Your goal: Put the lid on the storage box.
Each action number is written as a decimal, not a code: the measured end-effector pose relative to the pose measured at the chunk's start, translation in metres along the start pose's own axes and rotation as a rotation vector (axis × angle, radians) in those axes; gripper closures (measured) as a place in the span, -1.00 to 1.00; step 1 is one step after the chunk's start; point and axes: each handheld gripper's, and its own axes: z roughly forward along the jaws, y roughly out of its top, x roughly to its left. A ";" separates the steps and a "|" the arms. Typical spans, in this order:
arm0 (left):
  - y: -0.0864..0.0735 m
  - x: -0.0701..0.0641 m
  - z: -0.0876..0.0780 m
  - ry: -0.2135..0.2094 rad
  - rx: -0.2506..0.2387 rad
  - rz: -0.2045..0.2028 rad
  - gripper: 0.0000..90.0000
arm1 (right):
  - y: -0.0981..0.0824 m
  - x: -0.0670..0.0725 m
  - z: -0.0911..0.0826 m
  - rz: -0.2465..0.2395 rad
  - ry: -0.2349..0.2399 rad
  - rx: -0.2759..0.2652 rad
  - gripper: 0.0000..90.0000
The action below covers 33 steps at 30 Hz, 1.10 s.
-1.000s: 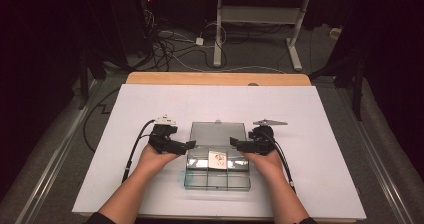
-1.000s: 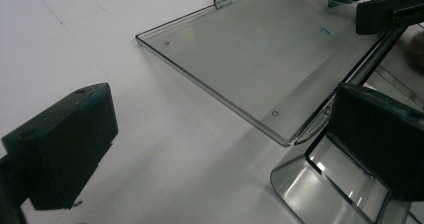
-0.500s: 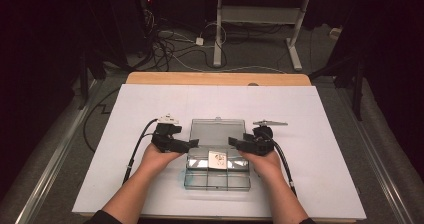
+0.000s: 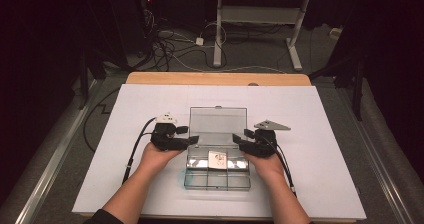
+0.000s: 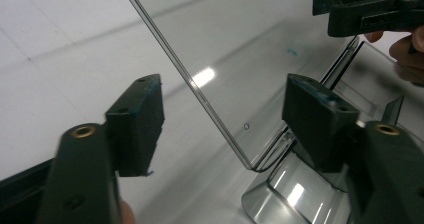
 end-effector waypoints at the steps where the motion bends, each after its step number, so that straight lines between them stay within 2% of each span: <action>1: 0.000 -0.001 -0.001 0.004 -0.007 0.006 -0.13 | 0.000 0.000 -0.002 -0.007 -0.003 -0.009 0.13; 5: 0.001 -0.003 -0.003 0.007 -0.022 0.023 0.06 | -0.001 0.001 -0.007 -0.024 -0.013 -0.038 0.24; 15: 0.000 -0.008 -0.006 0.027 -0.029 0.067 0.42 | -0.002 0.005 -0.017 -0.068 -0.038 -0.068 0.42; 20: 0.000 -0.011 -0.009 0.037 -0.032 0.087 0.49 | -0.004 0.002 -0.025 -0.083 -0.055 -0.088 0.58; 26: -0.001 -0.015 -0.014 0.045 -0.049 0.104 0.57 | -0.006 0.003 -0.045 -0.093 -0.072 -0.137 0.70; 33: -0.005 -0.019 -0.019 0.033 -0.075 0.112 0.61 | -0.014 0.008 -0.055 -0.130 -0.028 -0.139 0.95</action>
